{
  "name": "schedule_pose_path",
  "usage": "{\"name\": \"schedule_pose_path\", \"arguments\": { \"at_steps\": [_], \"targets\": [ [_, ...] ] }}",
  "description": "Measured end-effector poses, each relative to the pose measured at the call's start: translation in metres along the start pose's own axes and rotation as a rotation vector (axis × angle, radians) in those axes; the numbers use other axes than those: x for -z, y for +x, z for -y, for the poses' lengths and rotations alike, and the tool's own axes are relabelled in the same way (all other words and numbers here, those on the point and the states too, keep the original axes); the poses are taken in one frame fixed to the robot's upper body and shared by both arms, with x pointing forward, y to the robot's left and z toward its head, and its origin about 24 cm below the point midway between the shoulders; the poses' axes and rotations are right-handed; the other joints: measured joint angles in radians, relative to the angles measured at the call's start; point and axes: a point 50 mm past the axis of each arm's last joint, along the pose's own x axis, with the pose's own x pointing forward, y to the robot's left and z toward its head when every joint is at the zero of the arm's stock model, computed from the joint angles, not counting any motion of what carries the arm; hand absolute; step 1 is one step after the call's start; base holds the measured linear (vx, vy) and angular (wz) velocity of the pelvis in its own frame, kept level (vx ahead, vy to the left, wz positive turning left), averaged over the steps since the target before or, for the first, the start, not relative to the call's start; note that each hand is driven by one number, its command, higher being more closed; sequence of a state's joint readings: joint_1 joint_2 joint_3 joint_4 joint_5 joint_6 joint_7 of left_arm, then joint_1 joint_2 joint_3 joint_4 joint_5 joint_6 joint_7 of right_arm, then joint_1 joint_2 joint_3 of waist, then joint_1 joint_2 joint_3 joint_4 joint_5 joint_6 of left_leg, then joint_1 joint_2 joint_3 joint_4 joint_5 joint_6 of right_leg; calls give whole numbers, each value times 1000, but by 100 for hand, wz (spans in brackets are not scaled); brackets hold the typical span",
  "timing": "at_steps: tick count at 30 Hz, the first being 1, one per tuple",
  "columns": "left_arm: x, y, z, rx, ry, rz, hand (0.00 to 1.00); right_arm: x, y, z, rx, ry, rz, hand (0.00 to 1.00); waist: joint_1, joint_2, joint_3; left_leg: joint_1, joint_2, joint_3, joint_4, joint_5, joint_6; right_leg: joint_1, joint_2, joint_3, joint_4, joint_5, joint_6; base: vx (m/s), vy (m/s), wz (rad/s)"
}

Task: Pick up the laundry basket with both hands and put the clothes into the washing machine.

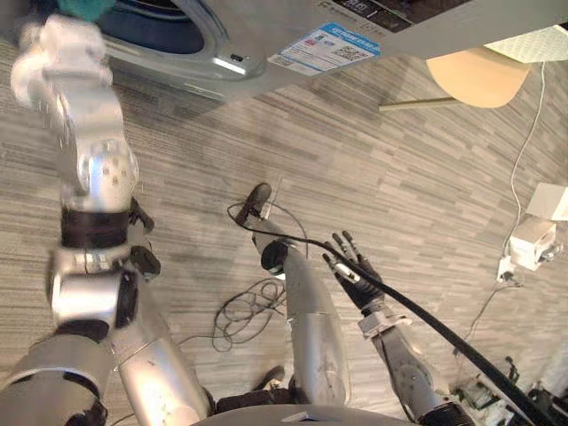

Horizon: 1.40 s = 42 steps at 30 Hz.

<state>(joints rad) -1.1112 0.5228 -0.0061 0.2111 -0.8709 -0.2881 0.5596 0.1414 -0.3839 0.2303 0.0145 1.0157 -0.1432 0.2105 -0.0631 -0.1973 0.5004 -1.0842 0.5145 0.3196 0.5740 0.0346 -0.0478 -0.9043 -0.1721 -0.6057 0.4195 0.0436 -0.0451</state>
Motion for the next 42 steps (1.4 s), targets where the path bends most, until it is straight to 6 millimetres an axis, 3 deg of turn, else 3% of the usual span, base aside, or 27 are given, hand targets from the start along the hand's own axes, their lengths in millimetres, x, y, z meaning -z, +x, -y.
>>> {"name": "schedule_pose_path", "arguments": {
  "at_steps": [3, 5, 6, 8, 9, 13, 16, 20, 24, 30, 34, 37, 42],
  "targets": [
    [-1, 34, 18, 75, 193, -59, 0, -1, 5, -1, -7, 8, 6, 0, 1, -1, -1, -3, -2, -9, -27, -3, -10, 3, 6, -12, -23, -22, 11, -8, -75, 6],
    [-7, 45, 25, 133, 385, -32, 0, 6, 9, -1, 3, 28, -19, 0, 3, -1, -1, -3, -4, -7, -51, 12, -14, 9, 16, -29, -61, -9, 17, 12, -49, -4],
    [-7, 50, 28, 152, 616, 16, 0, 12, 12, 1, 13, 39, -38, 0, 2, -1, -1, -3, -4, -6, -58, 27, -7, 13, 21, -36, -73, 9, 12, 54, -42, 0],
    [-7, 52, 46, 216, 944, 119, 0, 15, 16, 1, 9, 49, -50, 0, -2, -2, -1, -4, 0, -5, -53, 40, 2, 13, 18, -44, -53, 22, -7, 93, -41, 2],
    [-7, 53, 46, 217, 1012, 132, 0, 15, 17, 1, 4, 56, -46, 0, -4, -2, -1, -4, 0, -7, -53, 40, 3, 14, 18, -45, -51, 22, -7, 94, -33, 2],
    [-9, 52, 47, 270, 1671, 392, 0, 7, 15, 3, -43, 58, -11, 0, 1, -3, -2, -4, -2, -10, -53, 39, 4, 17, 15, -51, -47, 21, -9, 54, -31, 4],
    [-6, 50, 52, 336, 1877, 480, 0, 6, 15, 4, -43, 55, -6, 0, -1, -12, -8, -4, -3, -7, -51, 38, 5, 18, 16, -49, -56, 20, -9, 0, 0, 0],
    [-6, 50, 53, 371, 1956, 487, 0, 7, 15, 4, -42, 57, -8, 0, -7, -26, -18, -4, 3, 1, -59, 26, -3, 24, 38, -40, -115, 32, 6, 3, -28, -9],
    [-4, 46, 55, 438, 1889, 479, 0, 8, 15, 3, -38, 70, -6, 0, -7, -26, -18, 3, -7, 18, -70, 36, 8, 36, 40, -40, -151, 70, 6, 49, 1, -1],
    [-1, 37, 47, 590, 2123, 596, 0, -2, 15, 3, -47, 62, 16, 0, -8, -25, -18, 12, -4, 19, -50, 16, 11, 53, 40, -36, -156, 73, 9, 62, 1, -1],
    [0, 35, 41, 626, 2182, 621, 0, -8, 11, 9, -33, 70, 44, 0, -10, -26, -18, 28, -2, 30, -52, 8, 8, 68, 45, -27, -176, 77, 17, 51, -13, -3],
    [-2, 38, 47, 542, 2018, 543, 0, -11, 11, 10, -24, 67, 59, 0, -11, -25, -18, 24, 0, 37, -55, 8, 8, 67, 54, -24, -203, 92, 21, 57, -16, -8],
    [-1, 36, 48, 543, 1909, 499, 0, -14, 11, 13, -1, 66, 71, 0, -10, -25, -17, 21, 2, 36, -52, 8, 7, 66, 56, -25, -201, 93, 19, 68, -12, -1]
  ]
}}
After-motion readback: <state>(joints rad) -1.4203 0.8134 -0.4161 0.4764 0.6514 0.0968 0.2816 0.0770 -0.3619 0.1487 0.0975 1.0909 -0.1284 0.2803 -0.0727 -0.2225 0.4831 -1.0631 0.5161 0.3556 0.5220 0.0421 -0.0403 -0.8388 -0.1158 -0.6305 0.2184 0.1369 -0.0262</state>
